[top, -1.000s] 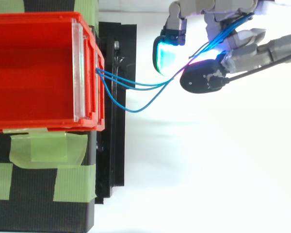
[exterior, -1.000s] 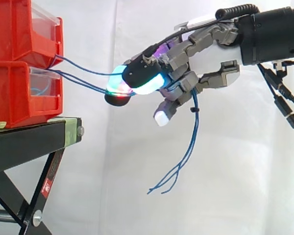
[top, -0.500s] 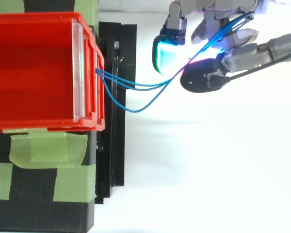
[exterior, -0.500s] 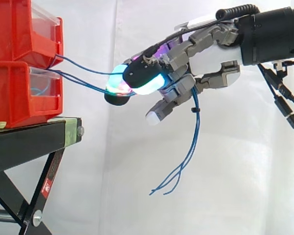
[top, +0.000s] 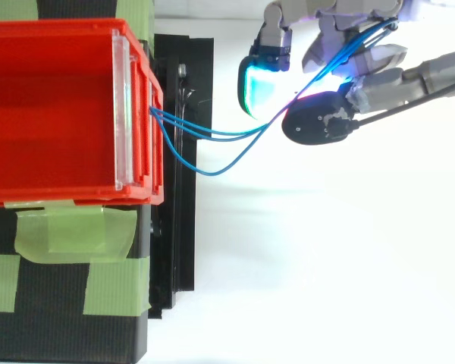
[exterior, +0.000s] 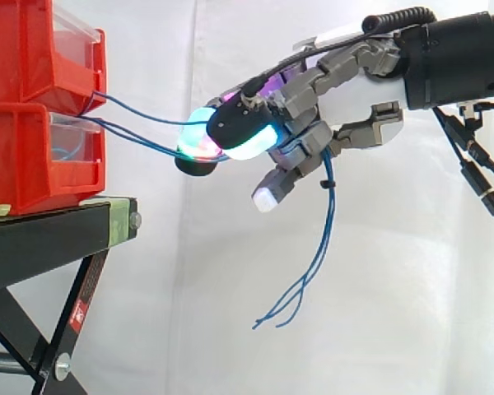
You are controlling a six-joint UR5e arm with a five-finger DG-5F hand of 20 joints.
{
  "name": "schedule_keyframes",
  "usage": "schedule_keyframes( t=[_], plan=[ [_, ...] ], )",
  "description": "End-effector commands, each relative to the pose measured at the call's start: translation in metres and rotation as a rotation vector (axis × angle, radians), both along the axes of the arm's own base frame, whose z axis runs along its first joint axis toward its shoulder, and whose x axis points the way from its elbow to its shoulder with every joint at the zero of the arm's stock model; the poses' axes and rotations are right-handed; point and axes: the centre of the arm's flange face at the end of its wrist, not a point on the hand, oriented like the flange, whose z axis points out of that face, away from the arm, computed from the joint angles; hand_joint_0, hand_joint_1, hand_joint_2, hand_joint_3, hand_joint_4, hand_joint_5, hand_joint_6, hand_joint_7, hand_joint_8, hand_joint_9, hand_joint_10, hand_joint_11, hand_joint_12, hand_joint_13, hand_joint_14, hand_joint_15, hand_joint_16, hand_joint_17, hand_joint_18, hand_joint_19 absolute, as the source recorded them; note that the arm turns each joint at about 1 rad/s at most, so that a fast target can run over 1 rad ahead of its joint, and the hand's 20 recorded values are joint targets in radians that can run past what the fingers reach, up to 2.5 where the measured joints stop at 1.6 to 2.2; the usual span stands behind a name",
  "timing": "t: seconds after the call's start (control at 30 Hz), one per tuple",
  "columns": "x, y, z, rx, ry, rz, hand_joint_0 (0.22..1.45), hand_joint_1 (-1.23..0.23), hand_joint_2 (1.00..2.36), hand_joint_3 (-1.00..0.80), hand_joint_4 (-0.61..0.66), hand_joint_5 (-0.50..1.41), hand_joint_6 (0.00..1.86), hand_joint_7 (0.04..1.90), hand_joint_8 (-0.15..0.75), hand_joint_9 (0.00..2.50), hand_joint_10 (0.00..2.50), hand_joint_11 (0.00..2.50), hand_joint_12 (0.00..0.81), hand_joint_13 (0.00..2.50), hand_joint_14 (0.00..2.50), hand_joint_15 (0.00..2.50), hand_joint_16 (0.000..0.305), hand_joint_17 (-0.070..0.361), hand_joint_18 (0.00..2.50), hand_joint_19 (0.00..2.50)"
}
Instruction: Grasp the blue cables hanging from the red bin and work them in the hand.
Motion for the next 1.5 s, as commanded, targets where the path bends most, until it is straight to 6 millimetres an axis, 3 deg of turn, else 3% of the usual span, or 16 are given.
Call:
schedule_keyframes(
  t=[0.0, 0.13, 0.2, 0.33, 0.5, 0.6, 0.83, 0.93, 1.0, 1.03, 1.13, 1.17, 1.3, 1.47],
  plan=[
    [0.0, 0.0, 0.0001, 0.0, 0.0, 0.0, 1.24, -0.69, 1.0, 0.46, 0.02, 0.12, 0.45, 1.23, 0.481, 0.55, 2.5, 2.5, 0.522, 0.68, 2.5, 2.27, 0.049, 0.111, 0.77, 0.49],
    [0.0003, 0.0, -0.0008, 0.0, 0.001, 0.0, 1.25, -0.7, 1.0, 0.46, 0.01, 0.13, 0.45, 1.25, 0.478, 0.53, 2.5, 2.5, 0.515, 0.67, 2.5, 2.36, 0.052, 0.117, 0.77, 0.47],
    [0.0003, 0.0, -0.0008, 0.0, 0.001, 0.0, 1.28, -0.7, 1.0, 0.43, -0.02, 0.09, 0.55, 1.2, 0.46, 0.44, 2.5, 2.5, 0.469, 0.54, 2.5, 2.44, 0.052, 0.117, 0.62, 0.43],
    [0.0002, 0.0, 0.0002, 0.0, -0.002, 0.0, 1.31, -0.7, 1.01, 0.39, -0.07, 0.07, 0.57, 1.2, 0.444, 0.37, 2.5, 2.5, 0.423, 0.42, 2.5, 2.5, 0.054, 0.121, 0.5, 0.4],
    [0.0, 0.0, 0.0001, 0.002, -0.001, 0.0, 1.36, -0.7, 1.01, 0.34, -0.16, 0.13, 0.54, 1.24, 0.406, 0.32, 2.5, 2.5, 0.271, 0.31, 2.5, 2.5, 0.055, 0.124, 0.35, 0.43],
    [0.0, 0.0, 0.0001, 0.002, -0.001, 0.0, 1.38, -0.7, 1.01, 0.35, -0.18, 0.23, 0.37, 1.31, 0.386, 0.32, 2.5, 2.5, 0.192, 0.28, 2.5, 2.5, 0.056, 0.125, 0.31, 0.44],
    [0.0002, -0.0001, -0.0008, 0.001, 0.001, -0.002, 1.37, -0.7, 1.01, 0.45, -0.12, 0.25, 0.31, 1.33, 0.409, 0.38, 2.5, 2.5, 0.241, 0.31, 2.5, 2.5, 0.054, 0.121, 0.37, 0.43],
    [0.0002, -0.0001, -0.0008, 0.001, 0.001, -0.002, 1.31, -0.69, 1.0, 0.47, -0.07, 0.2, 0.37, 1.29, 0.434, 0.38, 2.5, 2.5, 0.426, 0.4, 2.5, 2.46, 0.049, 0.109, 0.52, 0.45],
    [0.0, -0.0001, 0.0001, 0.001, -0.001, -0.002, 1.26, -0.69, 1.0, 0.38, -0.01, 0.19, 0.36, 1.29, 0.445, 0.35, 2.5, 2.5, 0.44, 0.42, 2.5, 2.47, 0.048, 0.108, 0.58, 0.48],
    [0.0, 0.0, 0.0001, 0.002, -0.001, 0.0, 1.16, -0.71, 1.0, 0.29, 0.06, 0.17, 0.33, 1.3, 0.459, 0.31, 2.5, 2.5, 0.44, 0.45, 2.5, 2.49, 0.049, 0.111, 0.74, 0.62],
    [0.0006, 0.0, -0.0001, 0.0, 0.0, 0.0, 1.03, -0.73, 1.01, 0.02, 0.13, 0.16, 0.27, 1.33, 0.47, 0.27, 2.5, 2.5, 0.446, 0.45, 2.5, 2.46, 0.052, 0.116, 0.84, 0.73],
    [0.0004, 0.0, -0.0007, 0.0, 0.0, 0.0, 0.96, -0.73, 1.01, -0.17, 0.15, 0.16, 0.23, 1.35, 0.465, 0.24, 2.5, 2.5, 0.457, 0.43, 2.5, 2.43, 0.052, 0.117, 0.88, 0.79],
    [0.0002, 0.0, 0.0002, 0.0, -0.002, 0.0, 0.89, -0.7, 1.02, -0.51, 0.16, 0.15, 0.18, 1.4, 0.455, 0.21, 2.5, 2.5, 0.458, 0.39, 2.5, 2.43, 0.05, 0.112, 0.84, 0.9],
    [0.0001, 0.0, -0.0009, 0.0, 0.003, 0.0, 0.85, -0.69, 1.01, -0.74, 0.17, 0.15, 0.17, 1.4, 0.45, 0.2, 2.5, 2.5, 0.455, 0.38, 2.5, 2.39, 0.05, 0.112, 0.83, 0.89]
  ],
)
